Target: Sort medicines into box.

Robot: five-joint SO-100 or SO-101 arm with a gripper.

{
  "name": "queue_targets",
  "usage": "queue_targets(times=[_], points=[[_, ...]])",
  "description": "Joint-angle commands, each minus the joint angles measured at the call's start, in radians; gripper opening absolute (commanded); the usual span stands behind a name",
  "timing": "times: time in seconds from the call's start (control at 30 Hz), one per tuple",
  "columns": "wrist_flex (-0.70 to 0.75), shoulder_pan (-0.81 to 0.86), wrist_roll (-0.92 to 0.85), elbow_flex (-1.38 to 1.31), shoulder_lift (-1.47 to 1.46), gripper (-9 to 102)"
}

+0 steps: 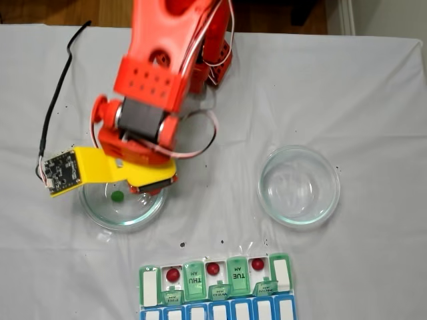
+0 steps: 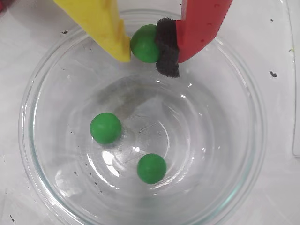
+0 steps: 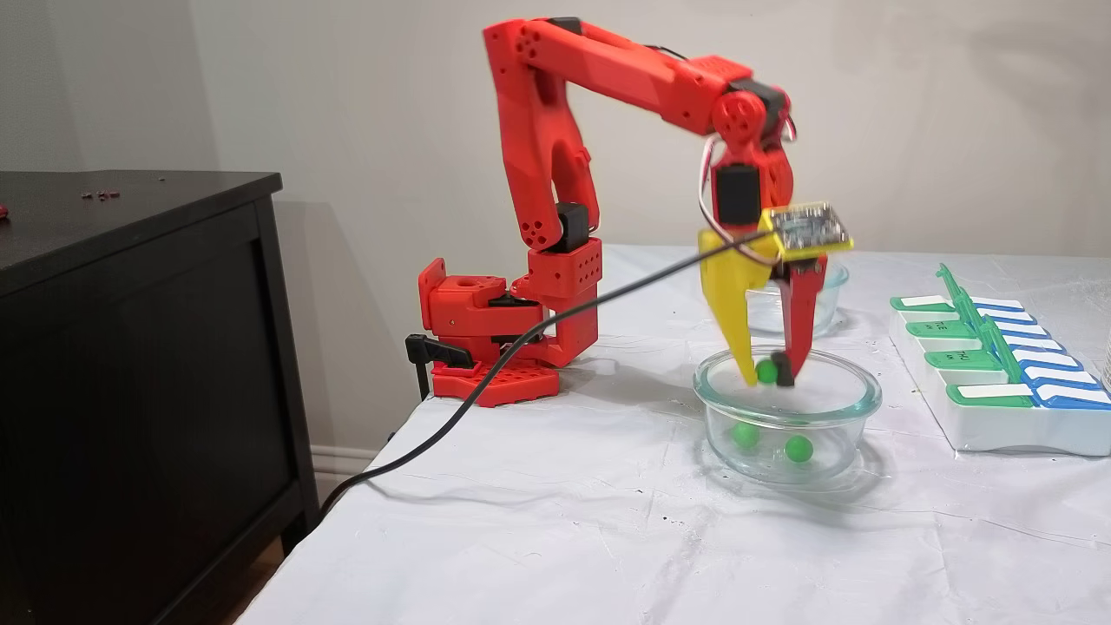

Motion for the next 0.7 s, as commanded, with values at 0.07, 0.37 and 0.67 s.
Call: queue_targets(times=[0.07, 0.37, 0.67], points=[[-0.052, -0.015, 0.002, -0.114, 0.135, 0], [-0.391, -0.236, 0.267, -0.072, 0.279, 0], [-0.715, -0.430, 0.431, -0.051, 0.101, 0]])
